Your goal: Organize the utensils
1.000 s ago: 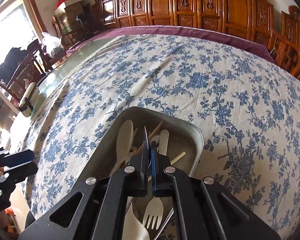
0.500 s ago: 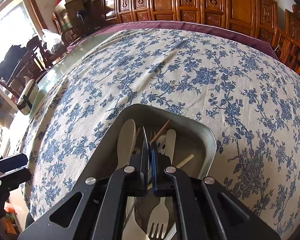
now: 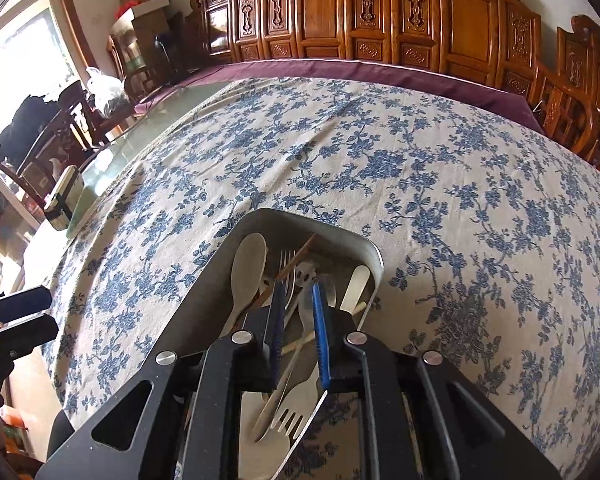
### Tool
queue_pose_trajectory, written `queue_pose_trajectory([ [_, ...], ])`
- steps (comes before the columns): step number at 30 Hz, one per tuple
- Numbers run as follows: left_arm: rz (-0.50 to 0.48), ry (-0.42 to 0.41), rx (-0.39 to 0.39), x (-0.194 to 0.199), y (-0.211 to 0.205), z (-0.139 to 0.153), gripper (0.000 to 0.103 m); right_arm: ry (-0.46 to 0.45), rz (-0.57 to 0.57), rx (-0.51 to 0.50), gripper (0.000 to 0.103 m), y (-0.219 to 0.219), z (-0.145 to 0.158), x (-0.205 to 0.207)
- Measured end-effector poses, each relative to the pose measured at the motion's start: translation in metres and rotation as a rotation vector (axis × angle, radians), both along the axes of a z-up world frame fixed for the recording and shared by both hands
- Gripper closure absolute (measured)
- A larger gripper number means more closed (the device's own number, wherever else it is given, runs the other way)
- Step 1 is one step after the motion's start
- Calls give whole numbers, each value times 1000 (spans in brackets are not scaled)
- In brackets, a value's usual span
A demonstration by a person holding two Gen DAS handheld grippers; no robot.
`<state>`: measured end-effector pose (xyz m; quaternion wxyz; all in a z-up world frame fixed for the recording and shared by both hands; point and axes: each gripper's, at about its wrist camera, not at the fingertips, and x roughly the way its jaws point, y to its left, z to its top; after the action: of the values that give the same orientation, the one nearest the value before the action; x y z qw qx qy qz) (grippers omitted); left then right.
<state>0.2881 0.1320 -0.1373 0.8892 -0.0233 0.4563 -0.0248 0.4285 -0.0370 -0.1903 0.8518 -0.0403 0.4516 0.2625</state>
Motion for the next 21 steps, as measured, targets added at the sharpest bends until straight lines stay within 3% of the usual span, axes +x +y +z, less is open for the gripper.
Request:
queue_pose_trajectory([
  [4, 4, -27, 8, -13, -8, 13, 67, -47, -20, 4, 86, -19, 20, -26],
  [5, 6, -33, 9, -16, -9, 16, 60, -56, -27, 3, 83, -23, 24, -30],
  [7, 8, -50, 13, -23, -15, 23, 51, -79, -50, 16, 68, -39, 34, -48],
  [9, 8, -60, 14, -30, -20, 27, 43, -97, -74, 30, 62, -55, 42, -65],
  [11, 14, -72, 24, -37, -27, 31, 28, -110, -102, 39, 54, -70, 48, -80],
  [14, 17, -87, 34, -46, -38, 34, 17, -136, -154, 41, 42, -93, 57, -102],
  [15, 17, -90, 37, -48, -40, 34, 15, -141, -162, 40, 38, -99, 59, -106],
  [18, 20, -91, 42, -55, -52, 33, 10, -174, -200, 32, 15, -118, 67, -128],
  [21, 15, -93, 40, -62, -64, 32, 8, -206, -234, 21, 5, -134, 74, -146],
])
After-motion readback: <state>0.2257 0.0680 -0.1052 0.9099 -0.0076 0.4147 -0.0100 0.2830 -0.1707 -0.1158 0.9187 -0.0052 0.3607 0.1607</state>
